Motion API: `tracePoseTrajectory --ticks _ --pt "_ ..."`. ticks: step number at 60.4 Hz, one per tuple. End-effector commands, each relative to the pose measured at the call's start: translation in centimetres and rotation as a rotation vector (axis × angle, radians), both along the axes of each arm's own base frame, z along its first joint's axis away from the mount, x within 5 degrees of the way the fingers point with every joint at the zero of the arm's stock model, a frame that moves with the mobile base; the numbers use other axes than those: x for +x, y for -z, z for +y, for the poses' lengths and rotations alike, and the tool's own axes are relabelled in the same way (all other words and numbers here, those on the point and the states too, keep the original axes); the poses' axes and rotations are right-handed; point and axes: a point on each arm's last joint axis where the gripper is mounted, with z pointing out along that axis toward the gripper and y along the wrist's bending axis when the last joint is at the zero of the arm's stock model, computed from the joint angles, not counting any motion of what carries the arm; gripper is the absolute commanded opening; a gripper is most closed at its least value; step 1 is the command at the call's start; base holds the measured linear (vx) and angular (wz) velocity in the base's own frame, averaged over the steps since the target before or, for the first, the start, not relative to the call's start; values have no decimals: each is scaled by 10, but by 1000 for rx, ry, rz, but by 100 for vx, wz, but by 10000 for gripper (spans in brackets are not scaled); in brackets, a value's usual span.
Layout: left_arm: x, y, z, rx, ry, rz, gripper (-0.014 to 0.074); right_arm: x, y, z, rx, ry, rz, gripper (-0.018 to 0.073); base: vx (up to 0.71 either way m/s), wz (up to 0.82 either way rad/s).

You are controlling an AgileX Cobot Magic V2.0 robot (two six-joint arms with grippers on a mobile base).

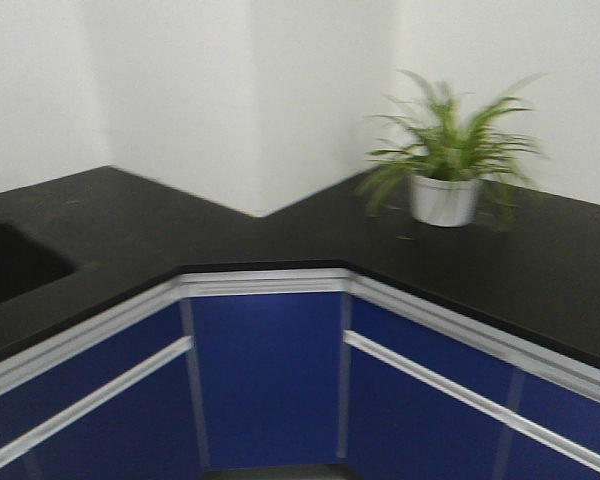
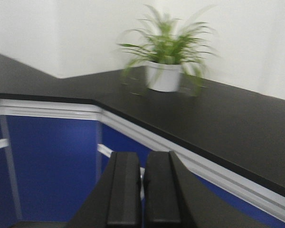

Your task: Grab transparent chemical and place on left bench

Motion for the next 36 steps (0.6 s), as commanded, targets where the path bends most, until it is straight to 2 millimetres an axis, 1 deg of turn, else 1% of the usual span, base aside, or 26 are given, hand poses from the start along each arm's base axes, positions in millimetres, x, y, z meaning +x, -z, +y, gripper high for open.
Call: tracePoseTrajectory --ticks 1,17,36 --pt "-1 -3 0 -14 1 -81 -3 0 -17 1 -9 -15 -108 -3 -3 97" --pt "-1 -3 0 -14 1 -81 -3 0 -17 1 -9 -15 -107 -3 1 92" --pt "-1 -3 0 -14 1 -81 -3 0 -17 1 -9 -15 -108 -3 7 76"
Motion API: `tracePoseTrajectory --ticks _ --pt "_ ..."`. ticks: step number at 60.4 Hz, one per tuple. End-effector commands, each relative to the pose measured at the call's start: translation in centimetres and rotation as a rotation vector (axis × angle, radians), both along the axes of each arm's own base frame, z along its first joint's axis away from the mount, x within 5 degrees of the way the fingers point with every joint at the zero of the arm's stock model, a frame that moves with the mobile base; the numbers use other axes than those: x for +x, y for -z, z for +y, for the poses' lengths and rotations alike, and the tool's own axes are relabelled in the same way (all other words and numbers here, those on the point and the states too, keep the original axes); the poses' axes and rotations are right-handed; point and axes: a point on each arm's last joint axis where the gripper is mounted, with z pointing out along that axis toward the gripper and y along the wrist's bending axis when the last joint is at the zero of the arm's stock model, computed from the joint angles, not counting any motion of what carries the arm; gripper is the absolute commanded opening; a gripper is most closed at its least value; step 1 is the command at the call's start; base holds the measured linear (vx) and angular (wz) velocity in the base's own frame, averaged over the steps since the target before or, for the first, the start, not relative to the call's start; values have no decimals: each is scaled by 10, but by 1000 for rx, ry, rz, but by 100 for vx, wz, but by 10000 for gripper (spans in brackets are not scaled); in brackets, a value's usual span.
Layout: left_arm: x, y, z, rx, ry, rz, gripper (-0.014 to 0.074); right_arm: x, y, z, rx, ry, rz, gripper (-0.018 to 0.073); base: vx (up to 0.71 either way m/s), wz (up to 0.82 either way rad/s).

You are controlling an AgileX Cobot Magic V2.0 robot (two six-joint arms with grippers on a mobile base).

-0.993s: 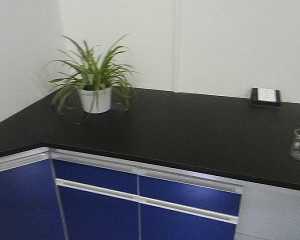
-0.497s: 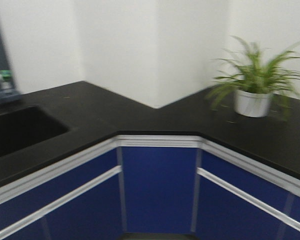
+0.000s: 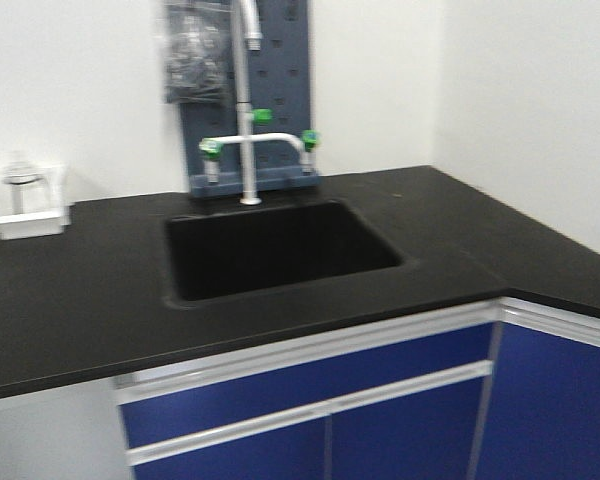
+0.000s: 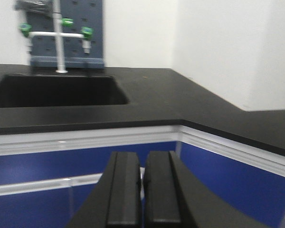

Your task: Grab transparent chemical and place on left bench

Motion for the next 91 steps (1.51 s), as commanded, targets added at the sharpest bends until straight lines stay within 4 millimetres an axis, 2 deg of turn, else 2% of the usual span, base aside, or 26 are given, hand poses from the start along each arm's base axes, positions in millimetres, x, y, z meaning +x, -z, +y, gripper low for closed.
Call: tracePoseTrajectory --ticks 1,51,91 --pt "-1 -3 0 -14 1 -81 -3 0 -17 1 -9 -15 -108 -3 10 71" --pt "-1 -3 0 -14 1 -81 -3 0 -17 1 -9 -14 -100 -3 17 70" --pt "-1 -3 0 -14 1 -81 -3 0 -17 1 -9 -14 -100 -3 29 22"
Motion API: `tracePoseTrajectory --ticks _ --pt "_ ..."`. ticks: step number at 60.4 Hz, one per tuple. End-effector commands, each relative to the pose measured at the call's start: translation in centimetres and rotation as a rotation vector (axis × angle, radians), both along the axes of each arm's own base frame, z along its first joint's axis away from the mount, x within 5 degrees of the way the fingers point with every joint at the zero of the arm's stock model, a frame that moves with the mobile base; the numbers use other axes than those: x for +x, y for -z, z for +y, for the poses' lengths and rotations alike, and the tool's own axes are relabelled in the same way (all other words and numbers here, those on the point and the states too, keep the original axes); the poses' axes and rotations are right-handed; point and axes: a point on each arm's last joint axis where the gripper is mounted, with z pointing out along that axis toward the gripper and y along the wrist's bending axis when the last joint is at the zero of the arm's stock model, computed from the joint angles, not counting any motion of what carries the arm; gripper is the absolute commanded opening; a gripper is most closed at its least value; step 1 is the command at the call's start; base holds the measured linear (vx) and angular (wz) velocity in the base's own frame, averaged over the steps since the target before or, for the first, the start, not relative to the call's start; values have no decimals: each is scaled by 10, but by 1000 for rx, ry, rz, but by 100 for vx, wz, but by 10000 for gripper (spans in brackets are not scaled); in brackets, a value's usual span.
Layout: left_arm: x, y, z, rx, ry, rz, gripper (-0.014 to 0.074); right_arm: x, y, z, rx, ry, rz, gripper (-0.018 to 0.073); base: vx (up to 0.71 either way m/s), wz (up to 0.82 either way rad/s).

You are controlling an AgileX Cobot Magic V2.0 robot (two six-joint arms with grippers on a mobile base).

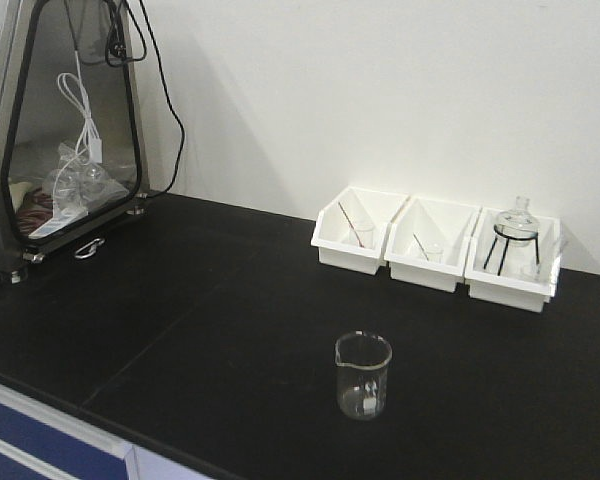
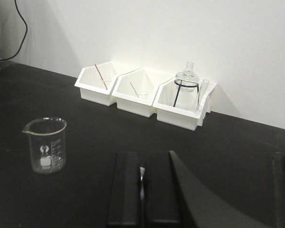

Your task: Grab transparent chemical and place on left bench

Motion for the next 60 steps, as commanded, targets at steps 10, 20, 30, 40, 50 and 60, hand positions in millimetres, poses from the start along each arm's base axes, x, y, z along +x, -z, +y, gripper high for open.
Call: tracePoseTrajectory --ticks 10,20,30,40,50,60 --pt "-1 -3 0 -14 1 -81 -3 0 -17 1 -9 -14 -105 -3 31 1" --pt "-1 -3 0 -14 1 -81 -3 0 -17 1 -9 -14 -105 -3 28 -7" --pt "-1 -3 0 -14 1 -81 -3 0 -17 1 -9 -14 -105 -3 24 -21" --pt "-1 -3 0 -14 1 -81 -3 0 -17 1 -9 -14 -105 -3 19 -28" --pt "-1 -3 0 -14 1 -81 -3 0 -17 1 -9 -14 -105 -3 14 -21" --pt "-1 -3 0 -14 1 -81 -3 0 -17 1 -9 -15 -108 -3 9 -14"
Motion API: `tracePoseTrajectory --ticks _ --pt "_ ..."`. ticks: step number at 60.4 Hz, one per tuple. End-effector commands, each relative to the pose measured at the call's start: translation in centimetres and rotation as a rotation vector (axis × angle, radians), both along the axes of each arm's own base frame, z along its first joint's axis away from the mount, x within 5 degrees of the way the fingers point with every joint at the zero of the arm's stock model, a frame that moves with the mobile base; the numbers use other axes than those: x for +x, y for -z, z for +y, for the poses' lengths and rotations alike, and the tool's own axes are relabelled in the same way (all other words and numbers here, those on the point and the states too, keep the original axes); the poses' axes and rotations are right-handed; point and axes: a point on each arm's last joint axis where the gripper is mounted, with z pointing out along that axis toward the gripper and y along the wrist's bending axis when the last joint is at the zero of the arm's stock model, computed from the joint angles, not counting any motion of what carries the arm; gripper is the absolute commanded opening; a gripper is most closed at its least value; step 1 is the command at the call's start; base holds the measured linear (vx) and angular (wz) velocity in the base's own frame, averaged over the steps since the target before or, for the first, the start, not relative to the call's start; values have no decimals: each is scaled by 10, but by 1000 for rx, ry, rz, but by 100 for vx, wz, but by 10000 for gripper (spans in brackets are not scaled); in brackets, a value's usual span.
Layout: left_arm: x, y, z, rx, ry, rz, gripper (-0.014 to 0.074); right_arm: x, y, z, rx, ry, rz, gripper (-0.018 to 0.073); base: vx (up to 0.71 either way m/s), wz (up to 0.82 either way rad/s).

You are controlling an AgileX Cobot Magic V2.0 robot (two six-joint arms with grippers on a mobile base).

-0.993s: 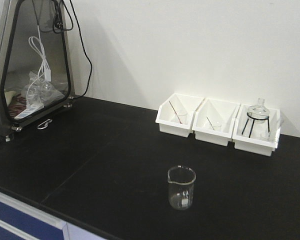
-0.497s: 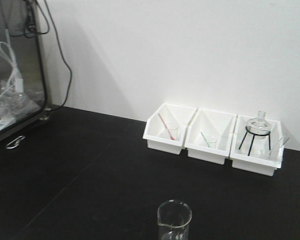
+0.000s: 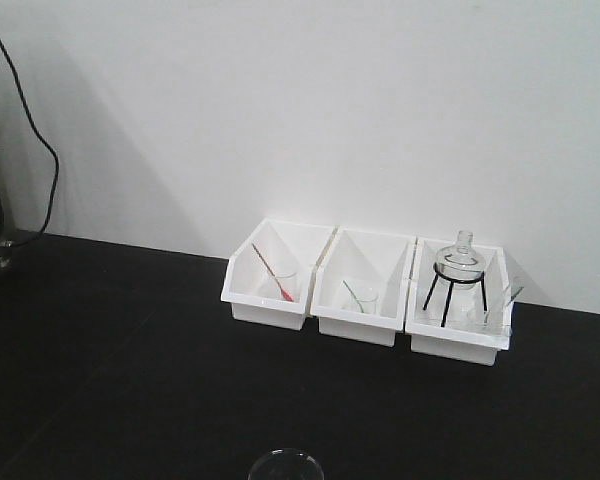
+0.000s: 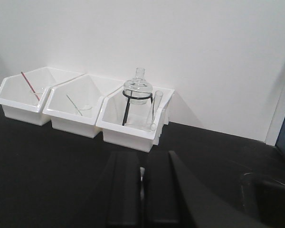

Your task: Grab transparent chemical and place on left bench

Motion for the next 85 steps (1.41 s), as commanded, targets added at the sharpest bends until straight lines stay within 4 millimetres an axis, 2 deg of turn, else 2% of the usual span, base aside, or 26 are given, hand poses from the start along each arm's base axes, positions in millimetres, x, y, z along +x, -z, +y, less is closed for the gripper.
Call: tracePoseTrajectory --ticks 1,16,22,28,34,43,50,59,65,78,85 --pt "-1 -3 0 -14 1 -81 -3 0 -17 1 -9 -15 -109 -3 6 -9" --pt "-1 -3 0 -14 1 -81 -3 0 -17 1 -8 -15 -106 -3 2 -5" --pt "-1 -3 0 -14 1 -81 -3 0 -18 1 50 -13 -114 -3 0 1" --pt "-1 -3 0 -14 1 -81 -3 -1 -28 2 76 -30 -197 -3 0 1" --pt "-1 -3 0 -14 1 -81 -3 2 -41 4 22 -42 -226 -3 0 0" --pt "-1 -3 0 -14 1 -81 -3 17 -57 13 13 -118 -213 -3 0 0" --pt "-1 -3 0 -14 1 -81 -3 33 -65 34 42 -265 -168 -3 0 0" --pt "-1 -3 0 -14 1 -81 -3 54 -67 79 -42 -505 -141 -3 0 0" --pt "-1 -3 0 -14 1 -81 -3 70 -64 108 -63 -607 -90 -3 0 0" --pt "-1 -3 0 -14 1 -81 -3 90 -67 149 -67 -719 -59 -3 0 0" --pt "-1 -3 0 -14 1 -81 -3 101 -56 165 -77 -745 -18 -3 0 0"
